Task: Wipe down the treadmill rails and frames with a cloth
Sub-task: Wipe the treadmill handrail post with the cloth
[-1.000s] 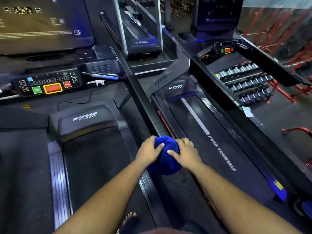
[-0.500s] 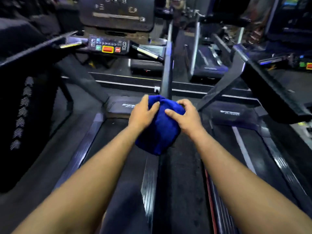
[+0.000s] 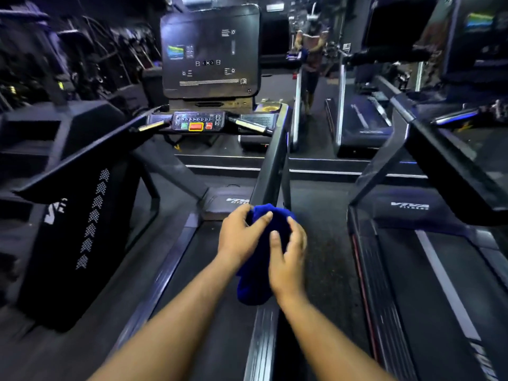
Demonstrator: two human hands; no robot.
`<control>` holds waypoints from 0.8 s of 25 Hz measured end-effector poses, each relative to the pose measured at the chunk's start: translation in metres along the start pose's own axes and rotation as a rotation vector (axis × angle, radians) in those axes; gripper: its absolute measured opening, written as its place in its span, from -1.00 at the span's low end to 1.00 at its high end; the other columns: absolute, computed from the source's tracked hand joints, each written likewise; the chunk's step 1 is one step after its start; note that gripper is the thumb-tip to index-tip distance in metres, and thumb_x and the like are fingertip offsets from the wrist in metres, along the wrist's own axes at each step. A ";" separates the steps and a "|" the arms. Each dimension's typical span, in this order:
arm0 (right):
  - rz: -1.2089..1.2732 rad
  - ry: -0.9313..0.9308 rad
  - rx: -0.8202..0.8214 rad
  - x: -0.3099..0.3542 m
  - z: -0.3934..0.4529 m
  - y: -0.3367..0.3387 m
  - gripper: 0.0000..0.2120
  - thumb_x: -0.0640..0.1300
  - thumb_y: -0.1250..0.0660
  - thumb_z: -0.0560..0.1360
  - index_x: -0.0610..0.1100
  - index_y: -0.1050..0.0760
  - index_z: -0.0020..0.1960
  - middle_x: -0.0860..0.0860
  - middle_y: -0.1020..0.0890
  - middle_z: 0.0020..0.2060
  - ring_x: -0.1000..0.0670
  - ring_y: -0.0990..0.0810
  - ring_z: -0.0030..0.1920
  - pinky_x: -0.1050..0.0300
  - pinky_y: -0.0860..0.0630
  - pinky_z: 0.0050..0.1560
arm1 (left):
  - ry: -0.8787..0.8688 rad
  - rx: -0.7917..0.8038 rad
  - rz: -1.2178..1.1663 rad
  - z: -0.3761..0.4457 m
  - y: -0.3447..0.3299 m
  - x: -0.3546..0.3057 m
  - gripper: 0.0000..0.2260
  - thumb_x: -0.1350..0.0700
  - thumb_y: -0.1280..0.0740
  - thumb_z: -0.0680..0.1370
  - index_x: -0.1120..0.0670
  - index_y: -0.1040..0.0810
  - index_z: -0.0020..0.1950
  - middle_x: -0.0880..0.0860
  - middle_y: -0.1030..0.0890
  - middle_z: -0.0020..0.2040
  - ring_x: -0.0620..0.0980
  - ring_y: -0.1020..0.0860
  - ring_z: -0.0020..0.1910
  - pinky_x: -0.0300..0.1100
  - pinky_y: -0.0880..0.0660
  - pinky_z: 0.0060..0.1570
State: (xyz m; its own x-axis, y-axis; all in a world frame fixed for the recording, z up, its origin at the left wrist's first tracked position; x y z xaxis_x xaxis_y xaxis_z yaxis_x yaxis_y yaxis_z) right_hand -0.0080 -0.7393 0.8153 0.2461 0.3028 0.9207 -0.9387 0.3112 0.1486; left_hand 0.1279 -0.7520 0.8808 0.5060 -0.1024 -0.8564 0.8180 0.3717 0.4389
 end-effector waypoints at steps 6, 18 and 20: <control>-0.032 0.012 0.285 -0.013 0.050 -0.073 -0.33 0.17 -0.07 0.57 0.01 0.03 0.61 0.17 0.08 0.58 0.15 0.13 0.58 0.25 0.12 0.55 | -0.026 0.015 -0.036 0.068 -0.005 0.027 -0.58 -0.24 -0.19 0.57 0.07 -0.63 -0.10 0.01 -0.65 -0.14 -0.04 -0.59 -0.10 -0.01 -0.53 0.01; 0.111 -0.066 0.356 -0.041 0.101 -0.038 -0.26 0.48 0.04 0.50 0.15 0.00 0.57 0.23 0.11 0.59 0.22 0.14 0.57 -0.01 0.04 0.59 | -0.159 0.035 0.347 0.096 -0.038 -0.015 -0.52 -0.34 -0.11 0.48 -0.01 -0.62 -0.22 -0.22 -0.55 0.00 -0.27 -0.37 0.15 -0.16 -0.13 0.06; 0.089 -0.030 0.397 -0.038 0.112 -0.055 -0.19 0.52 0.09 0.47 0.10 -0.02 0.58 0.15 0.09 0.60 0.15 0.15 0.58 -0.02 0.07 0.59 | -0.086 -0.045 0.326 0.105 -0.031 -0.005 -0.55 -0.32 -0.13 0.48 -0.03 -0.64 -0.13 -0.21 -0.55 0.06 -0.22 -0.41 0.16 -0.10 -0.22 0.11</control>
State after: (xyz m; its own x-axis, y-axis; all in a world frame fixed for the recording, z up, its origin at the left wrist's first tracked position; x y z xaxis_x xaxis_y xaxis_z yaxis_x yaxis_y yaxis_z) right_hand 0.0071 -0.8694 0.8123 0.1582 0.2843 0.9456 -0.9777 -0.0889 0.1903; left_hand 0.1288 -0.8600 0.8998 0.7621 -0.0482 -0.6456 0.5970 0.4383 0.6720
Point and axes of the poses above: each hand's wrist, its own z-axis towards the middle knuckle, its own y-axis out of the back of the hand, x = y × z, the point moved 6 cm from there along z, towards the middle knuckle
